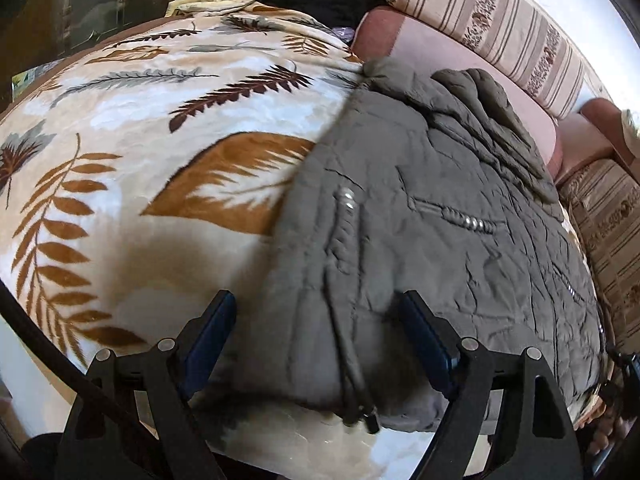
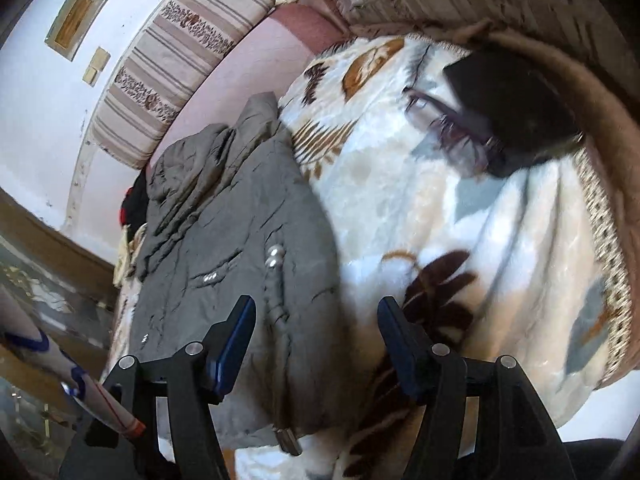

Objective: Fold large clothes

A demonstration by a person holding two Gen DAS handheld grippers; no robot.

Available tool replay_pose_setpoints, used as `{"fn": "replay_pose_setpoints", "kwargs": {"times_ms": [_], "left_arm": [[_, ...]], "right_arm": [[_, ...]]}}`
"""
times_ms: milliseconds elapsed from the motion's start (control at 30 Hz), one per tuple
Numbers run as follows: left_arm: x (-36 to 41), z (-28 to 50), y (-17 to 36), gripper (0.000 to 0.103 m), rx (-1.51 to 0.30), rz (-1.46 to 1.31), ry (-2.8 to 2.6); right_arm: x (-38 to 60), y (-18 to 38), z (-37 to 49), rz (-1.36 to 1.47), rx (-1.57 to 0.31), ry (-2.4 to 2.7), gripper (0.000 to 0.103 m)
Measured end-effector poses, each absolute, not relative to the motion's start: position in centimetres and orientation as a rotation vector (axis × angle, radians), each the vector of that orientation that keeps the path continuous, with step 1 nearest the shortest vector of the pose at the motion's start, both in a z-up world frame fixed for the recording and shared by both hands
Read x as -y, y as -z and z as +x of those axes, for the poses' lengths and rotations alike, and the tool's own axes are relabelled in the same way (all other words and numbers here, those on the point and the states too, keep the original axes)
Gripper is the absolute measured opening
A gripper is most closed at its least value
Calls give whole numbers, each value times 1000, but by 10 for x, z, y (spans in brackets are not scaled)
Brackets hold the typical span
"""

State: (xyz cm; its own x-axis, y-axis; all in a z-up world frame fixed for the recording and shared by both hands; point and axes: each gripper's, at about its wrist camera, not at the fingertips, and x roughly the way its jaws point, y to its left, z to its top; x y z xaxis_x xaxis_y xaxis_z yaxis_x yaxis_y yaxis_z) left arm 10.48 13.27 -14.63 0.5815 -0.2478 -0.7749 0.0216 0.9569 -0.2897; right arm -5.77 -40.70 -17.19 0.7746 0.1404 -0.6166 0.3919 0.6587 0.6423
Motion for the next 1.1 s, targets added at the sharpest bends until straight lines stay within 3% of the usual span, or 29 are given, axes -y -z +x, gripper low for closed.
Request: {"fn": "replay_pose_setpoints", "kwargs": {"times_ms": [167,200,267,367,533,667,1100], "left_arm": [[-125,95,147,83,-924,-262,178],[-122,93,148,83,-916,-255,179],[-115,89,147,83,-894,-221,164],[-103,84,141,75,-841,-150,147],[-92,89,145,74,-838,-66,118],[-92,94,151,78,-847,-63,98],[-66,85,152,79,-764,139,24]], "right_arm": [[387,176,-57,886,-707,72,68],[381,177,-57,884,-712,50,62],[361,177,-57,844,-730,18,38],[347,166,-59,739,-677,25,27],[337,168,-49,646,-693,68,27],[351,185,-43,745,-735,64,35],[338,184,-35,637,-750,83,43]]}}
